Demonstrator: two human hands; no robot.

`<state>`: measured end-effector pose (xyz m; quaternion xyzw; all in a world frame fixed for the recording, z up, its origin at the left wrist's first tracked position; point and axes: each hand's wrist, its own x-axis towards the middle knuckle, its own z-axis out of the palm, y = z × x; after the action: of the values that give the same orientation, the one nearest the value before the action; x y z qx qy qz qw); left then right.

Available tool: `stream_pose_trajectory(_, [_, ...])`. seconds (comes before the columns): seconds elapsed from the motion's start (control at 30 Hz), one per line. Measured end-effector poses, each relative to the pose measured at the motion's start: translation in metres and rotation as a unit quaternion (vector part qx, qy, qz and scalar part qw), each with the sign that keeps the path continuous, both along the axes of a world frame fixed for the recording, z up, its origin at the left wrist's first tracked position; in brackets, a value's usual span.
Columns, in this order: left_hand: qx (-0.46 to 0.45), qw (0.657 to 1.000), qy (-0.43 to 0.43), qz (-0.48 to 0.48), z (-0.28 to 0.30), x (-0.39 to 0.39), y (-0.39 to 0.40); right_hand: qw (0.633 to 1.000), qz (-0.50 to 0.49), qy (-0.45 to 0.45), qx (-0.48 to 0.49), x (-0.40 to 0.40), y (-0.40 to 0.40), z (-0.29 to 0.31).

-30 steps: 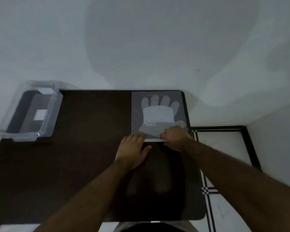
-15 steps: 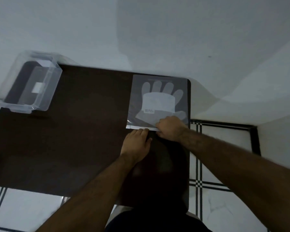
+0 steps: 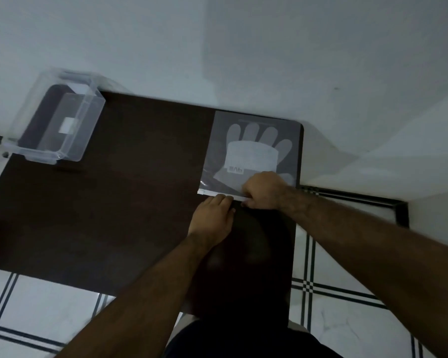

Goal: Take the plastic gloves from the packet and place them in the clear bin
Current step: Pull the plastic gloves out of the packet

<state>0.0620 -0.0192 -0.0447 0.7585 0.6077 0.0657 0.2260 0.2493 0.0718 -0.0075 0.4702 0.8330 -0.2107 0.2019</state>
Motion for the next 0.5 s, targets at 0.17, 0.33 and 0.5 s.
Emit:
stream_pose_trajectory(0.17, [-0.003,1.000,-0.002,-0.002,-0.003,-0.004,0.003,0.999,0.032,-0.034,0.013,-0.013,-0.005,0.000])
stream_pose_trajectory(0.33, [0.008,1.000,-0.003,-0.011,-0.005,-0.005,0.004,0.998,0.036,-0.046,0.012,-0.018,-0.002,0.004])
stream_pose_trajectory(0.5, [0.016,1.000,0.005,-0.026,-0.006,-0.007,0.006,0.999,0.026,-0.048,-0.007,-0.015,0.009,0.006])
